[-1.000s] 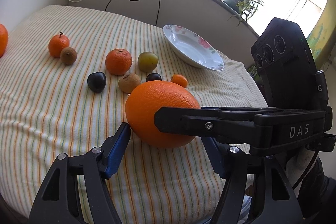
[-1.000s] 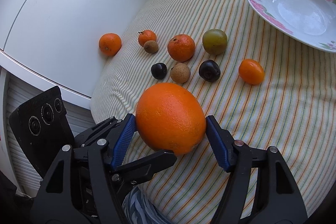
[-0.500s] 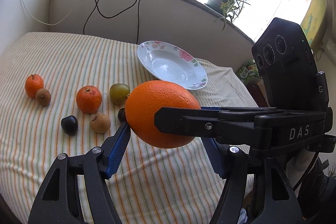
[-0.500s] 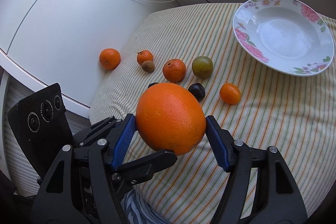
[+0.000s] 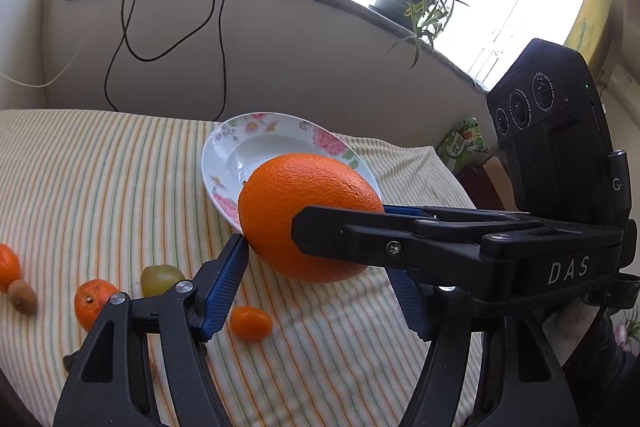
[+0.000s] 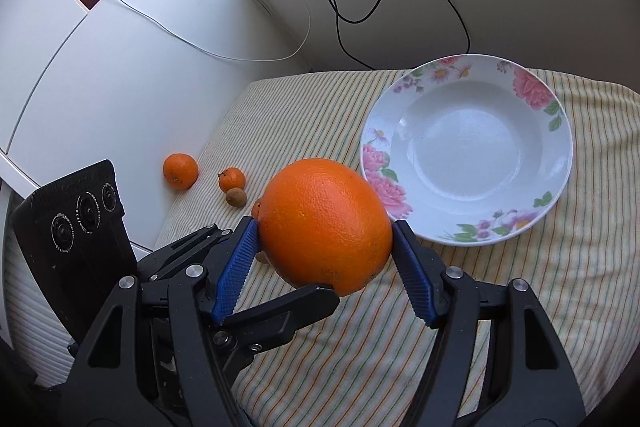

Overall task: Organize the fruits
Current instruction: 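Carry the large orange with the right gripper onto the white plate and release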

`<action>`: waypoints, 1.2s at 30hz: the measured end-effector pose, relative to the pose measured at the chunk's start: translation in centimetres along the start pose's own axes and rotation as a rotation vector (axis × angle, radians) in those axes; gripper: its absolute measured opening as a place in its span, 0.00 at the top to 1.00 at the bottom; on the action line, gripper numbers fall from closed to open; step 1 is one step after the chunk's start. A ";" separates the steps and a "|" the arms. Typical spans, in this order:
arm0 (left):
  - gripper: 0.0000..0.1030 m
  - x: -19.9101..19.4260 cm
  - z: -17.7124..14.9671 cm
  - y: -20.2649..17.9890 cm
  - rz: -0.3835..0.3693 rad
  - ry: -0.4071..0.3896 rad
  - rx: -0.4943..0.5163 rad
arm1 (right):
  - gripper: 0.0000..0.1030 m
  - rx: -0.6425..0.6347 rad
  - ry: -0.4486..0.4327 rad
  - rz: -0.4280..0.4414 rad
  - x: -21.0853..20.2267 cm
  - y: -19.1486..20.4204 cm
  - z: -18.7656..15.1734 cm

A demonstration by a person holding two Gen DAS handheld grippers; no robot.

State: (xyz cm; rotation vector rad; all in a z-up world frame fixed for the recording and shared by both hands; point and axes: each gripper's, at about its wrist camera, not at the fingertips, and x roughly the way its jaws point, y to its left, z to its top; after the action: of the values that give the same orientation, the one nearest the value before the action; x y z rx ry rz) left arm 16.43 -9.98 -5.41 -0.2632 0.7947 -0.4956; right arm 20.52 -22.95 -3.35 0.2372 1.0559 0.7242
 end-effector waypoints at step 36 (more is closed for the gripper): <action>0.25 2.7 2.9 0.3 0.201 0.049 0.084 | 0.22 -0.024 -0.131 -0.236 -0.9 -6.5 5.4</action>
State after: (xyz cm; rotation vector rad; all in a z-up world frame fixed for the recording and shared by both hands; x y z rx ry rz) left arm 20.30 -11.02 -5.24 -0.0919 0.8361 -0.3457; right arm 27.65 -27.53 -3.37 0.1349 0.9314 0.5017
